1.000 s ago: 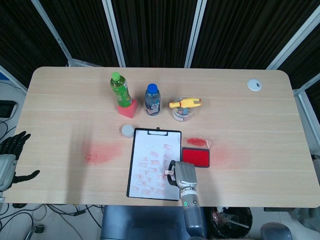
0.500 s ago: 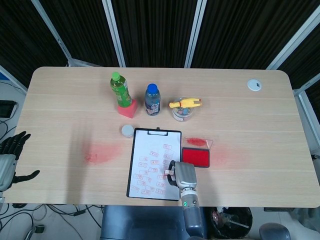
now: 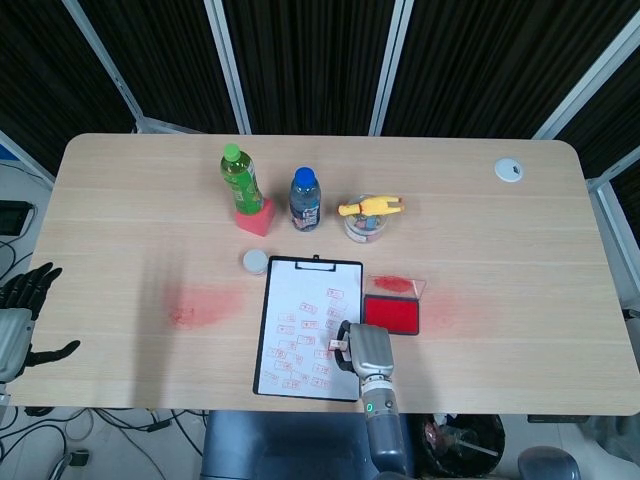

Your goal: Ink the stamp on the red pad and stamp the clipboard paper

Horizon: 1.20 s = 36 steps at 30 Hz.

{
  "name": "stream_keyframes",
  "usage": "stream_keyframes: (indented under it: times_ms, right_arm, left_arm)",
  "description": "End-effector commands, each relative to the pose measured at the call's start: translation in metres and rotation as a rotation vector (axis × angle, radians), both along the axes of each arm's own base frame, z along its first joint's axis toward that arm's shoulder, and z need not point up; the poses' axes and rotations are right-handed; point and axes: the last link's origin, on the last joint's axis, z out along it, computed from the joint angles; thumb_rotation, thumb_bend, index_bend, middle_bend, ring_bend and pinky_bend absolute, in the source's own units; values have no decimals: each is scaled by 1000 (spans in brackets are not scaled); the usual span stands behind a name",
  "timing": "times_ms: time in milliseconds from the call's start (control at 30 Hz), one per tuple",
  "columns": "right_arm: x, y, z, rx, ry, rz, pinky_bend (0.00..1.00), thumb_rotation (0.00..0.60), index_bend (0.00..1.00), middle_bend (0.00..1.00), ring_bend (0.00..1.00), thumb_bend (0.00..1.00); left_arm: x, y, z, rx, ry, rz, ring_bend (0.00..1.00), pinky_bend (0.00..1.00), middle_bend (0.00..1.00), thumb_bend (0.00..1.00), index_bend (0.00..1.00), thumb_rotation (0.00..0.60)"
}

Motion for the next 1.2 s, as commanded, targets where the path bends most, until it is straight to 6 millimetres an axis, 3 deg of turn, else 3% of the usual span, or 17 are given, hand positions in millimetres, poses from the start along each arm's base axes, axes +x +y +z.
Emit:
stream_keyframes:
  times_ms: [33, 1200]
  right_arm:
    - [0, 0, -1, 3, 2, -1, 872, 600, 971, 813, 890, 596]
    - [-1, 3, -4, 20, 9, -12, 872, 600, 977, 819, 893, 597]
  left_arm:
    - [0, 0, 0, 0, 0, 0, 0, 0, 0, 44, 0, 600]
    - [0, 0, 0, 1, 1, 0, 0, 0, 0, 44, 0, 600]
